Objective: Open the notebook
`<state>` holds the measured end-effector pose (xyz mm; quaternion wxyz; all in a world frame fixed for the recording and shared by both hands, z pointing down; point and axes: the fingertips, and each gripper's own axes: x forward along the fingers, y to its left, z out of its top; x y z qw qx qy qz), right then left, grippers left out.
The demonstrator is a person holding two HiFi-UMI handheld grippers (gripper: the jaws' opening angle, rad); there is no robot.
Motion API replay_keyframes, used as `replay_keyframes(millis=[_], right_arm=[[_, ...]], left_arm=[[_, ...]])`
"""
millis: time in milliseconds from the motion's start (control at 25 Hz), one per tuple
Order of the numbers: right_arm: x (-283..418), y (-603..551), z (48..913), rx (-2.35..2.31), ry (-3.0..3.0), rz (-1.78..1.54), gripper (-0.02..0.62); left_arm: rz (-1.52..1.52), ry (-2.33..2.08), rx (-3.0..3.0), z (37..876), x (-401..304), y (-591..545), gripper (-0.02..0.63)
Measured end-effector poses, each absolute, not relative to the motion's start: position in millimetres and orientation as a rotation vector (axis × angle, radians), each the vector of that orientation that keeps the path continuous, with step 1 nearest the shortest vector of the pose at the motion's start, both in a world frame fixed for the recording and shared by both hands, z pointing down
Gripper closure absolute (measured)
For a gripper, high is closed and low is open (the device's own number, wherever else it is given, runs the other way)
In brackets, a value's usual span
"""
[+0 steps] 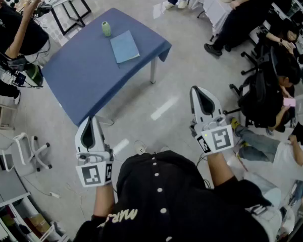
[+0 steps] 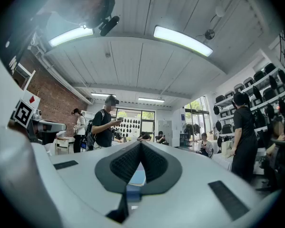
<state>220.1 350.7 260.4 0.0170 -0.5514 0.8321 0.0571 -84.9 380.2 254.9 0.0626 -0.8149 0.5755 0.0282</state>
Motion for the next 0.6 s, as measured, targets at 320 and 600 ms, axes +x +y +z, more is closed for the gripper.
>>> replay_keyframes(millis=[320,600], right_arm=[[217.4,347.6,257.8,-1.694,2.562,0.122,0.595],[195.2,347.2,261.3,-1.622,2.604,0.066,0.594]], left_arm=[[0.086,1.747,-2.456,251.1,-90.6,380.5,0.604],[0.092,1.75,-2.468,253.7,-103.4,376.3,0.603]])
